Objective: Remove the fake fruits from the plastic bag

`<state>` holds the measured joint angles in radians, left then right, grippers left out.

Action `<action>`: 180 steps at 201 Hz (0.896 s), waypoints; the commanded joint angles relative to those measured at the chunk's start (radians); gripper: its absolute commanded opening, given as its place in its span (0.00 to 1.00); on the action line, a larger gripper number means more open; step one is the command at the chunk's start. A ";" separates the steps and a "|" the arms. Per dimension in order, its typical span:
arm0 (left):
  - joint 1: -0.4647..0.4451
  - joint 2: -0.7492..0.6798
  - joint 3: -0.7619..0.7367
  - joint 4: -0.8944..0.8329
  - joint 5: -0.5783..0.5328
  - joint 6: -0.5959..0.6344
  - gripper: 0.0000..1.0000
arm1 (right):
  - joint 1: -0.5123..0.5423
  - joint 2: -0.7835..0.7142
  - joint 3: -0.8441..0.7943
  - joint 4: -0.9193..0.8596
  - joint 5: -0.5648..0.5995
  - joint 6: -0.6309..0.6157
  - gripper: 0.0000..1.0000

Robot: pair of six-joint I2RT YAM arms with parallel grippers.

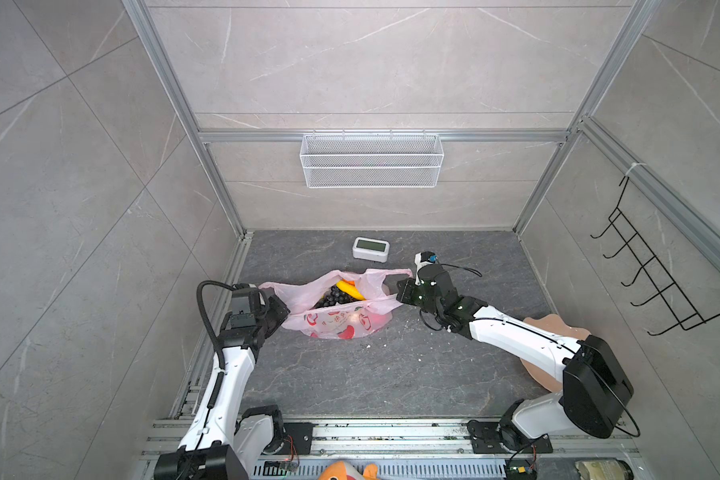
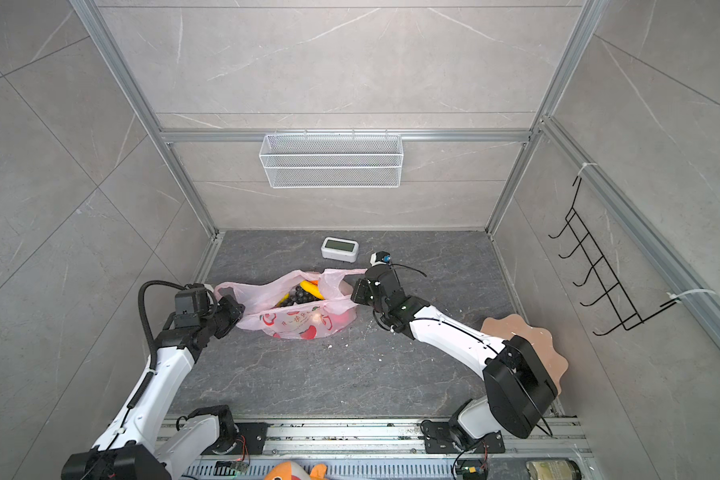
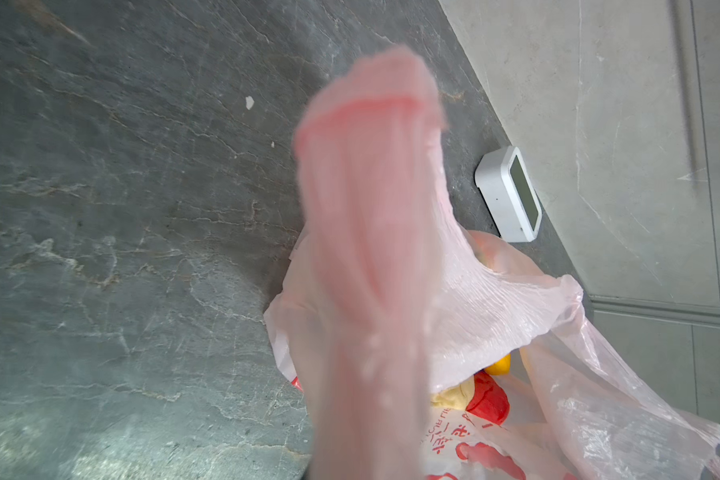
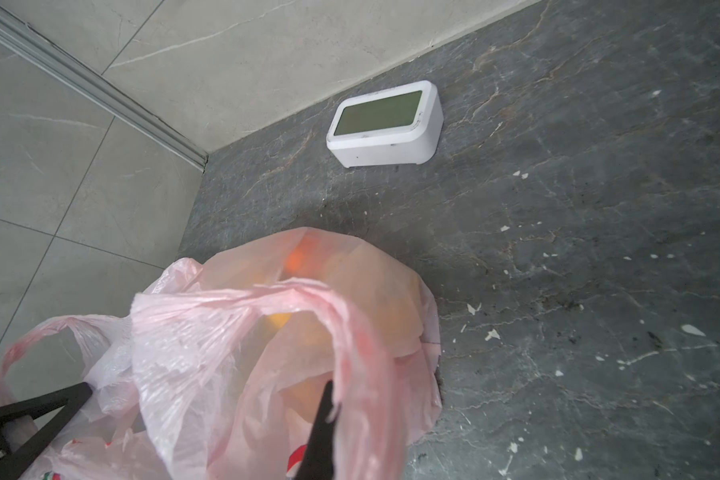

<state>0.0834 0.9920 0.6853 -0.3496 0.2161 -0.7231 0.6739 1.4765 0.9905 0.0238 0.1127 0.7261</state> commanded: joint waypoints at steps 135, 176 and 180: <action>-0.268 0.034 0.726 -0.704 -0.463 0.363 0.81 | 0.103 -0.078 0.013 0.005 0.076 -0.123 0.00; -0.622 0.331 0.856 -0.807 -0.679 0.342 0.84 | 0.106 -0.086 0.008 0.000 0.086 -0.128 0.00; -0.634 0.360 0.867 -0.818 -0.684 0.339 0.84 | 0.106 -0.087 0.007 -0.002 0.087 -0.128 0.00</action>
<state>-0.4587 1.1748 1.5024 -1.0500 -0.3481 -0.4099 0.7723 1.4178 0.9909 0.0273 0.1734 0.6235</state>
